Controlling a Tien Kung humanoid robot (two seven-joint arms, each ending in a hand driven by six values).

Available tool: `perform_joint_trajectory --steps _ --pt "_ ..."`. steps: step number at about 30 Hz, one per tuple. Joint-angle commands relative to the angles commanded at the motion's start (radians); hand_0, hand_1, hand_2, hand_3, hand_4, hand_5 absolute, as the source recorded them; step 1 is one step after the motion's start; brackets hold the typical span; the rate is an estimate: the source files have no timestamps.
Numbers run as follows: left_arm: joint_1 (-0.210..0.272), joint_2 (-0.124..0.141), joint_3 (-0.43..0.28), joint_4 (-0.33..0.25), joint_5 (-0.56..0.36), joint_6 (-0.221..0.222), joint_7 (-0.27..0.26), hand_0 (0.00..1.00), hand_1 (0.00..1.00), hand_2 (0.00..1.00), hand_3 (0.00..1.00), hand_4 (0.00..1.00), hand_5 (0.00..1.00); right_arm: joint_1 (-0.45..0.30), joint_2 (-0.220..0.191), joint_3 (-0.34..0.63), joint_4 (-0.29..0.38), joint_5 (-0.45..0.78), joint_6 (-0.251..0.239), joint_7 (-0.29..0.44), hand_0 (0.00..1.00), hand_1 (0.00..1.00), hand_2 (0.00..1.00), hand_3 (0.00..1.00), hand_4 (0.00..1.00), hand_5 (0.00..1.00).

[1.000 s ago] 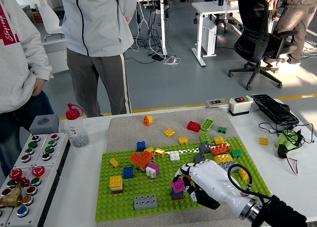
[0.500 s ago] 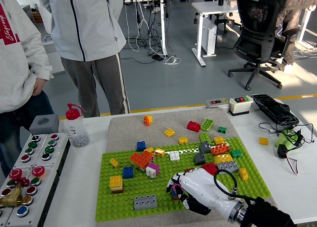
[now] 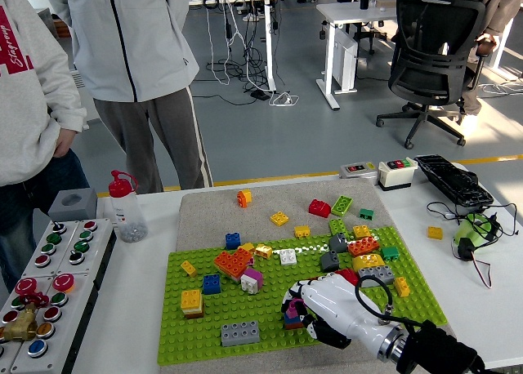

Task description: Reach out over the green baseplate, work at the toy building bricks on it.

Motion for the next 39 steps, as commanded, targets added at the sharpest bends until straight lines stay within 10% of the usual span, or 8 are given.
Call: perform_joint_trajectory --steps 39 --pt "-0.002 0.000 0.002 0.000 -0.001 0.001 -0.002 0.694 0.717 0.706 0.634 0.386 0.998 0.013 0.021 0.000 -0.049 -0.002 0.020 -0.013 0.199 0.258 0.644 0.562 0.126 0.002"
